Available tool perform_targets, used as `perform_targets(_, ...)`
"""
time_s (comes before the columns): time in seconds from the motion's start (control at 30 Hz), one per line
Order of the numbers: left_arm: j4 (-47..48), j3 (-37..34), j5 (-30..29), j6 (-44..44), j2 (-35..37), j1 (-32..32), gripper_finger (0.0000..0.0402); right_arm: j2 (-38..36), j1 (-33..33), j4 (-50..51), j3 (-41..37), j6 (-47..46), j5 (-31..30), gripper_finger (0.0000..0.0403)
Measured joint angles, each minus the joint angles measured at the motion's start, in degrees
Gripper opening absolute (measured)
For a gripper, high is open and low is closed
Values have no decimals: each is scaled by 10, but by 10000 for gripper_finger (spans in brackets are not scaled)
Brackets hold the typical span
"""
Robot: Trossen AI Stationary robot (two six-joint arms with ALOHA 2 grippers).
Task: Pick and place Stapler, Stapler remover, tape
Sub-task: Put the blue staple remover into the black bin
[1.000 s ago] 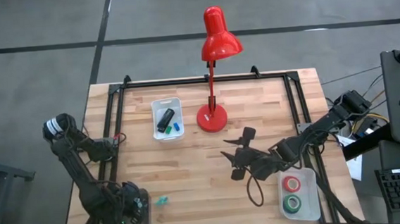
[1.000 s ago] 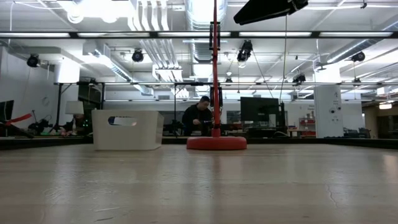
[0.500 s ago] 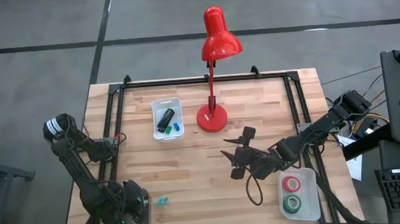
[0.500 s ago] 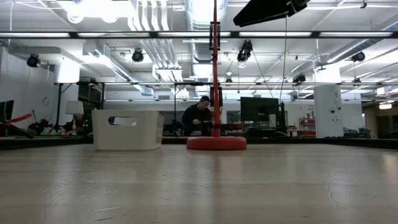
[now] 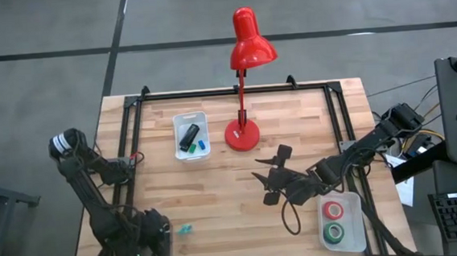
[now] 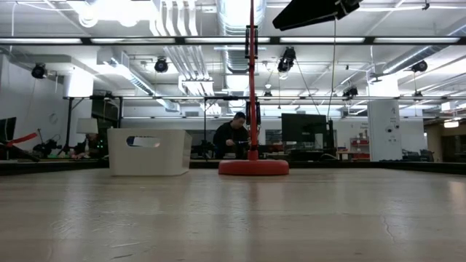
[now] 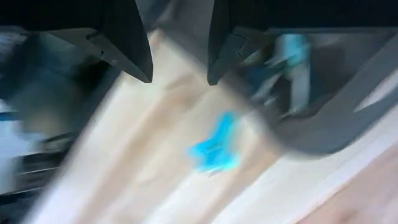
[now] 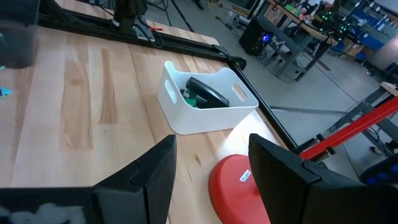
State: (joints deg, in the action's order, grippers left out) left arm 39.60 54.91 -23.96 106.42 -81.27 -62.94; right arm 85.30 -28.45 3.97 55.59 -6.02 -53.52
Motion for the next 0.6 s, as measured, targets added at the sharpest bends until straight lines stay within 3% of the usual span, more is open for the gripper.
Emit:
perform_targets(0.33, -62, 32, -167, -186, 13, 23, 154, 0, 4, -6, 0, 0, 0, 194)
perform_targets(0.47, -55, 30, -118, -238, 10, 68, 154, 0, 8, -14, -5, -2, 0, 194)
perform_targets(0.6, -51, 29, -27, -279, 9, 125, 154, 0, 8, -18, -7, -2, 0, 194)
